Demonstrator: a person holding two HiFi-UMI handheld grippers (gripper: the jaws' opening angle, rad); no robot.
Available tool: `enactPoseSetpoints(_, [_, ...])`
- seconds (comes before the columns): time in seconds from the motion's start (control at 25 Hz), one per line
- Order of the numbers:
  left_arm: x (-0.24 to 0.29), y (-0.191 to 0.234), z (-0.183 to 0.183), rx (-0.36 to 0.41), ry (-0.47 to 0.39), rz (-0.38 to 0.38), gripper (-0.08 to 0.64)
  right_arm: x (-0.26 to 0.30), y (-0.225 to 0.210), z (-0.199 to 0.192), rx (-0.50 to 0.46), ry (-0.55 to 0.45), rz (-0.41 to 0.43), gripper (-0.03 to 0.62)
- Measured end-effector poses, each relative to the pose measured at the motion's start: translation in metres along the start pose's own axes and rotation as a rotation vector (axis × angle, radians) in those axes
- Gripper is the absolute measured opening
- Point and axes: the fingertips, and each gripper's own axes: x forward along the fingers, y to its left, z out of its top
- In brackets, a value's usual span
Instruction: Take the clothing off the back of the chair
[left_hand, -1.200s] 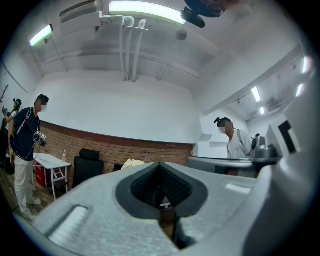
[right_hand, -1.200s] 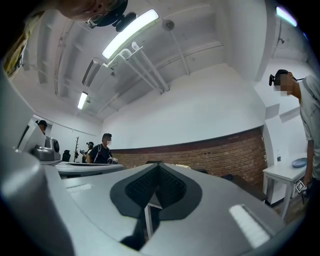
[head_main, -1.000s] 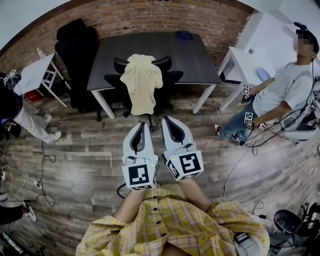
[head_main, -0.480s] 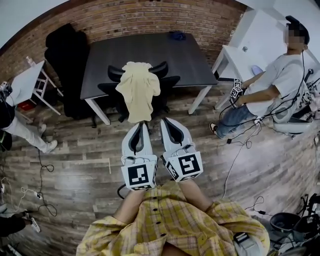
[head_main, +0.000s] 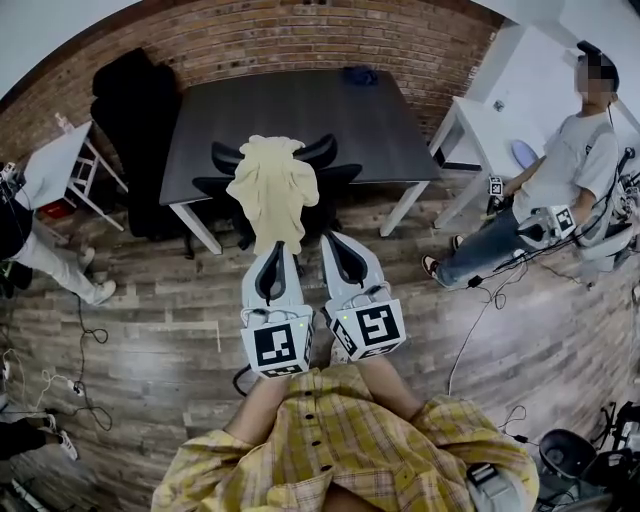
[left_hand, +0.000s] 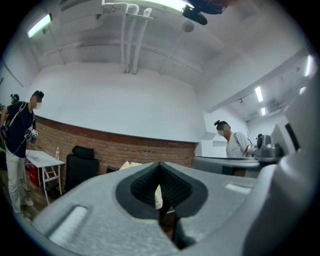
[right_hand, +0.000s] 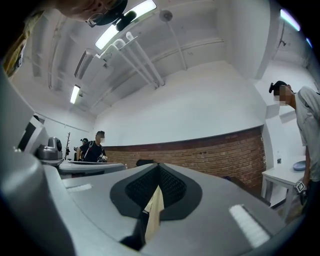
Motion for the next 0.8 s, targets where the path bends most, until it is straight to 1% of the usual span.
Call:
enactPoseSetpoints(0.36, [0.043, 0.003, 0.004, 0.021, -0.002, 0.047, -0.003, 0.023, -0.029, -0.003, 0.004, 0.002, 0.041, 0.000])
enactPoseSetpoints(0.6, [0.065, 0.011, 0.003, 0.031, 0.014, 0.071, -0.003, 0.031, -0.039, -0.011, 0.013, 0.010, 0.056, 0.000])
enactPoseSetpoints(0.8, [0.079, 0.013, 0.000, 0.030, 0.042, 0.075, -0.003, 0.034, -0.044, -0.008, 0.008, 0.006, 0.070, 0.000])
